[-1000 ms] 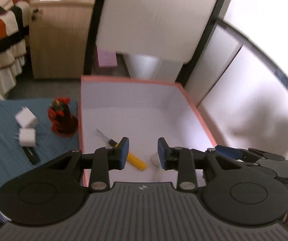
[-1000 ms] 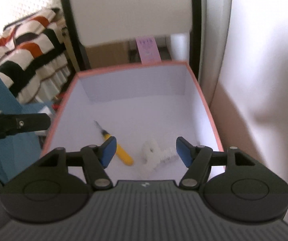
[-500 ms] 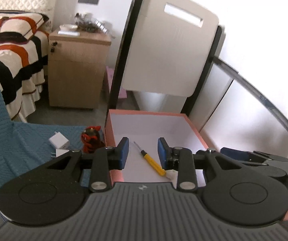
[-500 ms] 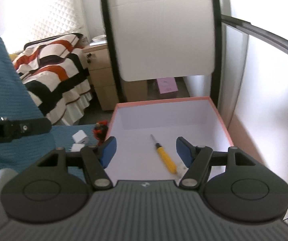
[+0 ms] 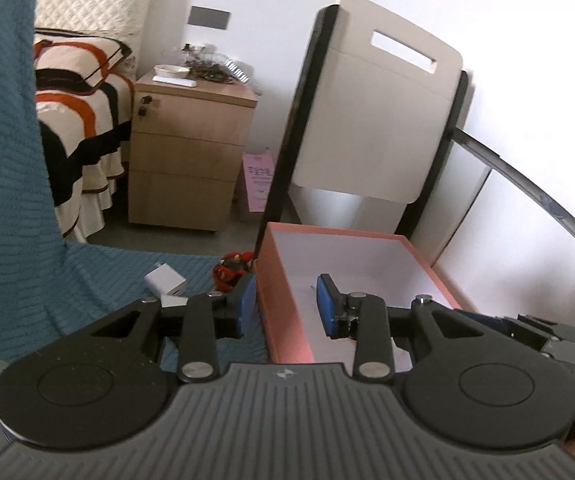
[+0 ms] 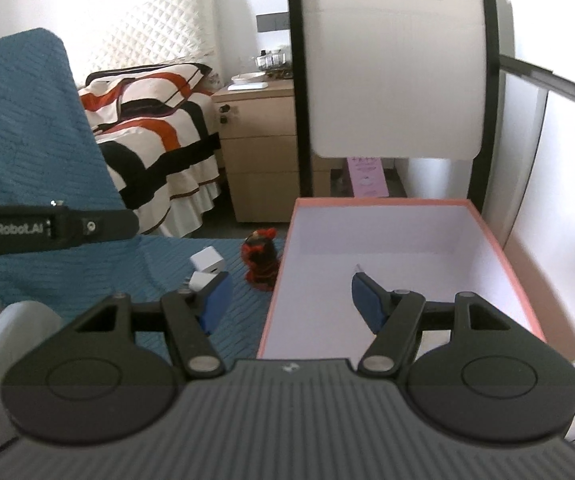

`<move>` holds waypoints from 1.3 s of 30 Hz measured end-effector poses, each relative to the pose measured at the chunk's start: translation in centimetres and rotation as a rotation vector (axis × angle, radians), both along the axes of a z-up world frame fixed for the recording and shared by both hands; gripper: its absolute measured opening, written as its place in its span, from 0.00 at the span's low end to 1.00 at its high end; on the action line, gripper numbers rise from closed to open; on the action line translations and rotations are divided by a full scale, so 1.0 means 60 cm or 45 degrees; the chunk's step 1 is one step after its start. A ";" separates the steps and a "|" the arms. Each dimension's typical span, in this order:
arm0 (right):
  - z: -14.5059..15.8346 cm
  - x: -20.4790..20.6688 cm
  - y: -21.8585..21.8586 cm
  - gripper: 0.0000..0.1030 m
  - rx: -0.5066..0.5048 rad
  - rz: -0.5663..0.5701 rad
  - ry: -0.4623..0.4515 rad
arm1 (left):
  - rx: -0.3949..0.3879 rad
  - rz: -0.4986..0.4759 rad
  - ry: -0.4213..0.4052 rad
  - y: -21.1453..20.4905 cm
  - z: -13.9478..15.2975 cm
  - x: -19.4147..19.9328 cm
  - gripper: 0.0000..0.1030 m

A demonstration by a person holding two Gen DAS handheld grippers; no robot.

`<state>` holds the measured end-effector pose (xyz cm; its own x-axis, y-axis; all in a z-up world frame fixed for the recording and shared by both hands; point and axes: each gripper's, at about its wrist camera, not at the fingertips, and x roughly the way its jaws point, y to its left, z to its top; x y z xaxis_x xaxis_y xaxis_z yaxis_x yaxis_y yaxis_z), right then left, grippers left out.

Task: Organize rigid objects
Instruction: 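Move both tools back toward the chargers and red figurine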

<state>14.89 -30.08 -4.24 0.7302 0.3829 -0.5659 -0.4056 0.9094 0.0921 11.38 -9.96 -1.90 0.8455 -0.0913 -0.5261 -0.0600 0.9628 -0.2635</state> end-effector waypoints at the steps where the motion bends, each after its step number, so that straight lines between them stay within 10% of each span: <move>1: -0.004 -0.004 0.004 0.66 0.006 0.002 0.006 | 0.004 0.009 -0.003 0.005 -0.005 -0.006 0.38; 27: -0.091 -0.073 0.045 0.66 0.015 -0.056 0.107 | -0.022 0.028 0.081 0.091 -0.124 -0.068 0.38; 39: -0.103 -0.033 0.082 0.66 -0.054 -0.030 0.073 | 0.017 0.058 0.146 0.139 -0.188 0.008 0.58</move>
